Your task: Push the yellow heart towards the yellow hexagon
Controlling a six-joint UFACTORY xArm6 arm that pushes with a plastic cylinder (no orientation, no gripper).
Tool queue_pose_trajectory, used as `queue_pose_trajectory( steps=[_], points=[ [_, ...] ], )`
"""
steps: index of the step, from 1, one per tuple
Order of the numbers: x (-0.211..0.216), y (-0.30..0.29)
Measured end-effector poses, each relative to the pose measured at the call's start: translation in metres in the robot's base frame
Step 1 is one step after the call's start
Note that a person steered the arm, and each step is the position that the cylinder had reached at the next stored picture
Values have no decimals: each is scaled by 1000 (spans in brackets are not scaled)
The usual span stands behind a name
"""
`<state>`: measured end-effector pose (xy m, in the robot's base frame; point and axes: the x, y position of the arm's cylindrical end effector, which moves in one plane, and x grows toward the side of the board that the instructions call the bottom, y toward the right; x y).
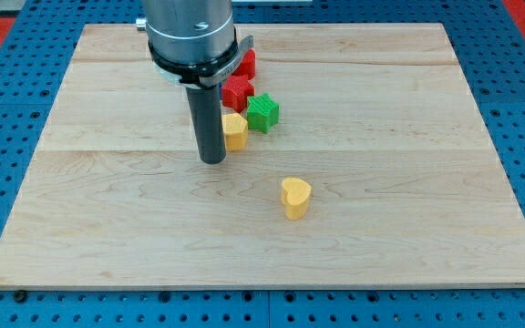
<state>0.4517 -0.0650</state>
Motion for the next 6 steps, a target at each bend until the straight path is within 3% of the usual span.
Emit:
queue_pose_trajectory(
  steps=[3, 6],
  points=[
    [-20, -1],
    [99, 3]
  ],
)
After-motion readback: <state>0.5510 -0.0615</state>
